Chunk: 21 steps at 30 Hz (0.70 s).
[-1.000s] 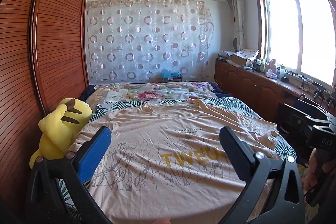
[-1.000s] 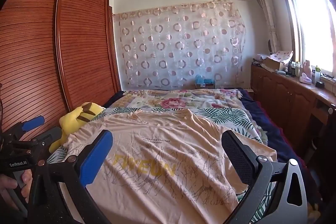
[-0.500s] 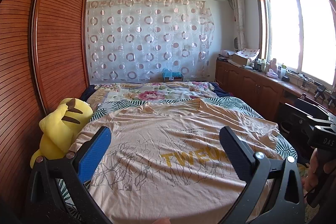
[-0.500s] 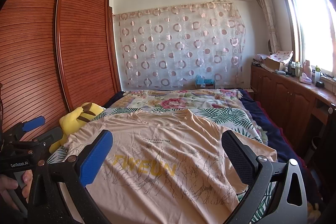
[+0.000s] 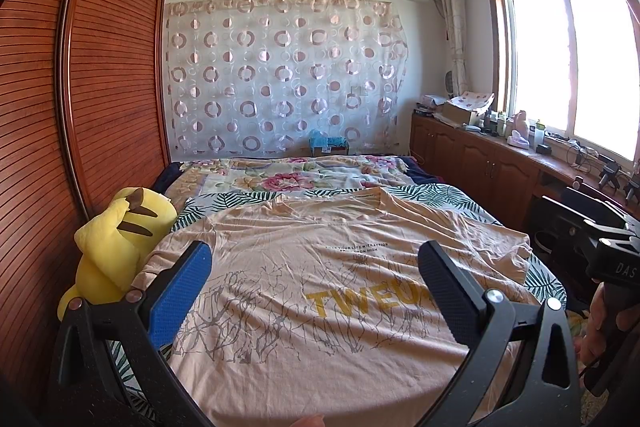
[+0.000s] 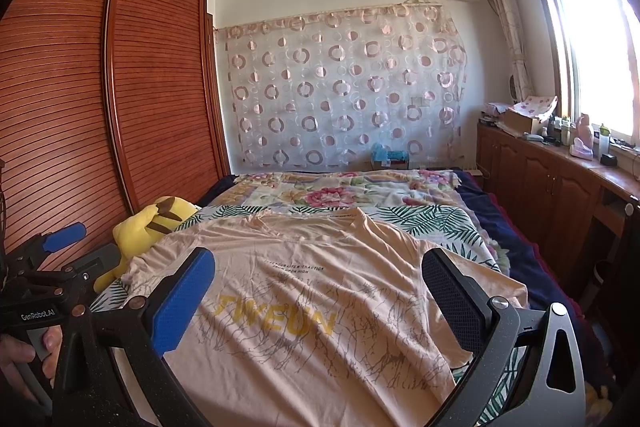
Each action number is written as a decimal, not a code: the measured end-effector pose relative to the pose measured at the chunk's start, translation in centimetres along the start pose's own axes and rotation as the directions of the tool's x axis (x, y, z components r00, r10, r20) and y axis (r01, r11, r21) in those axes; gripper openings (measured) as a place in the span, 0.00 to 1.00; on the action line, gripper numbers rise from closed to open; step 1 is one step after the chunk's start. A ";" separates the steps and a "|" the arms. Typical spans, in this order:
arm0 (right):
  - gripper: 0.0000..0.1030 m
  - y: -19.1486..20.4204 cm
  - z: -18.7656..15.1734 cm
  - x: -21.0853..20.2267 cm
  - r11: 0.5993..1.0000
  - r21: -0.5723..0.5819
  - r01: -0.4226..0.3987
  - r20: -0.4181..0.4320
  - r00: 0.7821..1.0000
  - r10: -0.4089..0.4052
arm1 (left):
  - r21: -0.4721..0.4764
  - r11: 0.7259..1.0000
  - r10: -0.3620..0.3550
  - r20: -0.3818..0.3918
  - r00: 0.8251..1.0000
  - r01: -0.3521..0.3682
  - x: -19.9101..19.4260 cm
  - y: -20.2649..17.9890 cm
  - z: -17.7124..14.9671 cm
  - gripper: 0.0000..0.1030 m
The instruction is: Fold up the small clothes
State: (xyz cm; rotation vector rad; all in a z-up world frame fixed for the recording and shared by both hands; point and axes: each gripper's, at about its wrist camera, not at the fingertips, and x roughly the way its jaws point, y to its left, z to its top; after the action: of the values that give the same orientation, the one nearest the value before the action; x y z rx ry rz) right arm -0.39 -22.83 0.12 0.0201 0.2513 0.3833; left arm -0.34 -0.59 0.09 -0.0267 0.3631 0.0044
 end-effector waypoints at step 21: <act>1.00 -0.1 0.0 -0.2 1.000 0.005 -0.004 -0.003 1.000 0.004 | 0.002 1.000 0.001 0.000 1.000 -0.001 -0.1 -0.2 0.1 1.00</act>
State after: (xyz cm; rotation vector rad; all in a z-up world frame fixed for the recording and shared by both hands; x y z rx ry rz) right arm -0.53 -23.00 0.14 0.0246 0.2549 0.3868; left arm -0.36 -0.76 0.21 -0.0241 0.3635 0.0051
